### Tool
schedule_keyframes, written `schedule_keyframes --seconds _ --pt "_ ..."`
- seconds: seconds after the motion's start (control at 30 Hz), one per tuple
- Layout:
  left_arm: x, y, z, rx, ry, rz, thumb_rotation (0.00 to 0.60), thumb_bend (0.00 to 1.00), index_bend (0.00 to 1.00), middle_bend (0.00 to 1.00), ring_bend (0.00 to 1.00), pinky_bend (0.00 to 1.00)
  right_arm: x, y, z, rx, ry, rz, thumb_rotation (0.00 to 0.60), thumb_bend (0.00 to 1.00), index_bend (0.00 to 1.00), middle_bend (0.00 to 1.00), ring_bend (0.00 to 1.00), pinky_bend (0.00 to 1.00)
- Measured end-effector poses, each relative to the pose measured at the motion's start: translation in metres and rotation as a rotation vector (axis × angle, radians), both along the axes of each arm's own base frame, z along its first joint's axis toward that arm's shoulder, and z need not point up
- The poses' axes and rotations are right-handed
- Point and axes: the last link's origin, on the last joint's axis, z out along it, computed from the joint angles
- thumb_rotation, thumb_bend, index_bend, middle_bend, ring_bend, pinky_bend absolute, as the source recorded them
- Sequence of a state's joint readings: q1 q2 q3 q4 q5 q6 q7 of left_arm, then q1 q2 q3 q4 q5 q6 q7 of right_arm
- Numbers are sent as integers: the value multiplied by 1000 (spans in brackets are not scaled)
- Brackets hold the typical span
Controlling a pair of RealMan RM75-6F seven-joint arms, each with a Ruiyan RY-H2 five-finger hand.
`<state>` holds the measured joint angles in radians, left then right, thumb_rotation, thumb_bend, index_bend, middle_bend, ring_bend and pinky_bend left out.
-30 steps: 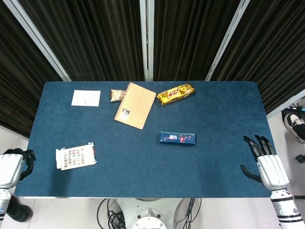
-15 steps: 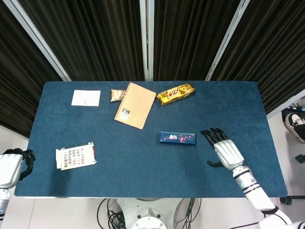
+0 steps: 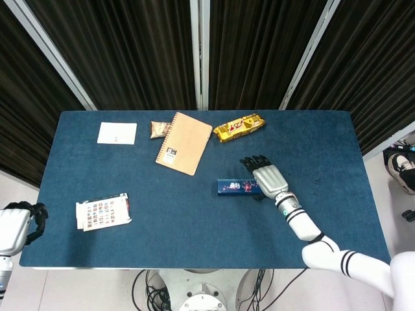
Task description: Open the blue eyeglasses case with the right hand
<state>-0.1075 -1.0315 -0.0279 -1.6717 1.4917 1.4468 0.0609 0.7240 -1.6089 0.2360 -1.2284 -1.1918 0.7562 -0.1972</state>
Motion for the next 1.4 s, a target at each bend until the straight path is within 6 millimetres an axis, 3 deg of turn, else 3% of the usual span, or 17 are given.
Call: schedule_keyframes --seconds 0.17,0.43,0.6,1.4 --pt "0 0 0 -1 -2 0 600 579 659 641 453 440 16 -13 -5 11 18 17 600 76 0 90 0 0" --pt "0 1 0 -4 -4 0 600 580 658 644 453 440 36 3 11 119 -29 50 600 187 9 140 0 0" --pt "0 1 0 -3 -3 0 600 579 658 644 453 440 43 7 13 172 -11 70 600 298 93 158 0 0" --pt "-1 1 0 -5 -15 -2 600 579 658 646 453 440 52 1 -6 210 32 65 600 424 283 163 0 0"
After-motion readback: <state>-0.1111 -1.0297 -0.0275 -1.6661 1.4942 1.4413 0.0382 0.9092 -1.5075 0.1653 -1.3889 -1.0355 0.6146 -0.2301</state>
